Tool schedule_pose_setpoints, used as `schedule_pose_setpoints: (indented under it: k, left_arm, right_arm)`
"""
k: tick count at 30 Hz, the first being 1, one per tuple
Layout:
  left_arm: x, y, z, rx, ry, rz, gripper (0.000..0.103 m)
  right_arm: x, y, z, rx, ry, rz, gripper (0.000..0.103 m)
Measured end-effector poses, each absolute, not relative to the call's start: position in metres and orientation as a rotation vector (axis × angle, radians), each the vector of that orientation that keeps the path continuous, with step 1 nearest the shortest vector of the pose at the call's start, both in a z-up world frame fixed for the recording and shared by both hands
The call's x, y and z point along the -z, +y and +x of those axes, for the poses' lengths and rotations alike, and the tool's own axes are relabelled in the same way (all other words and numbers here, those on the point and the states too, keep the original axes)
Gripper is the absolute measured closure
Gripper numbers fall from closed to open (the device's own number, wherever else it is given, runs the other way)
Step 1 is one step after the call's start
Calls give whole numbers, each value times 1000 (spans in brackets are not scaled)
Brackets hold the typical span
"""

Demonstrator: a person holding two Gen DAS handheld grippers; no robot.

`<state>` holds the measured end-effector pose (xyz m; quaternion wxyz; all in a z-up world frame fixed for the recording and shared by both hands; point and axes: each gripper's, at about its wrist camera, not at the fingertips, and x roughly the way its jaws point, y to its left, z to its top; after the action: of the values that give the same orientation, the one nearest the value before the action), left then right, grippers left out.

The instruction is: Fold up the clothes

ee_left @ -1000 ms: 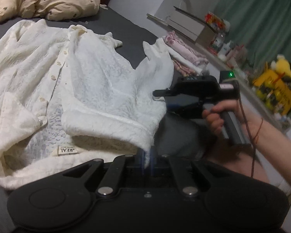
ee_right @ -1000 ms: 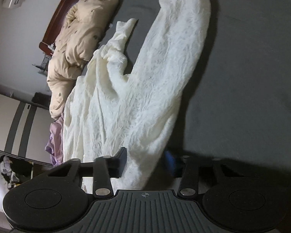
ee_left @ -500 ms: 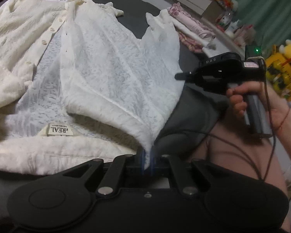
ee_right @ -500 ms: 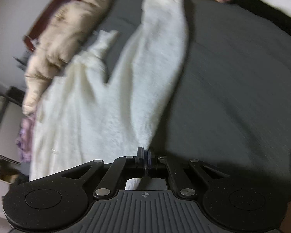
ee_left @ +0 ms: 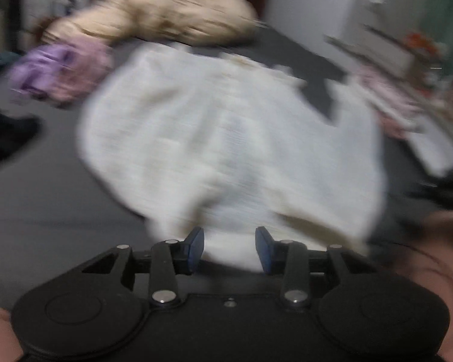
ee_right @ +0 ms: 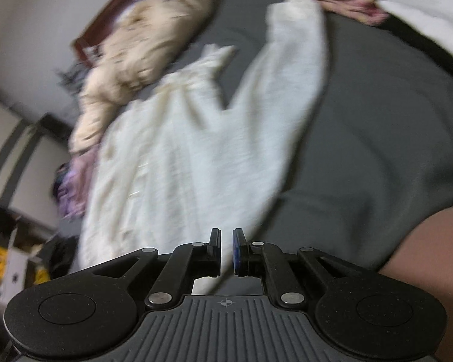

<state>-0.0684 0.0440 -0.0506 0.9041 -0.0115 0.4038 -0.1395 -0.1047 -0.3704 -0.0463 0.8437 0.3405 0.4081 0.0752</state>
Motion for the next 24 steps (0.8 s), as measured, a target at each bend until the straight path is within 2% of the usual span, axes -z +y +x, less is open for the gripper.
schedule_pose_setpoints:
  k: [8, 10, 11, 14, 15, 16, 17, 18, 24]
  left_arm:
    - [75, 36, -42, 158, 815, 4, 66]
    - [84, 36, -40, 160, 816, 4, 74]
    - [88, 38, -40, 166, 823, -4, 84]
    - [81, 50, -52, 242, 792, -58, 85]
    - [75, 56, -56, 261, 771, -80, 79]
    - [68, 64, -60, 262, 752, -110, 70]
    - [62, 75, -64, 250, 734, -147, 55]
    - [58, 87, -64, 234, 727, -179, 53]
    - [58, 155, -26, 134, 773, -346, 53]
  right_arm:
    - [35, -253, -69, -548, 859, 661, 94]
    - [42, -227, -56, -593, 889, 658, 94]
    - [48, -217, -50, -604, 909, 651, 94]
    - [65, -188, -34, -613, 964, 610, 90]
    - [70, -181, -31, -617, 976, 606, 86]
    - [75, -175, -29, -618, 991, 610, 61]
    - [80, -171, -27, -619, 995, 619, 32]
    - [83, -168, -26, -620, 992, 629, 24]
    - [88, -142, -18, -654, 947, 603, 22]
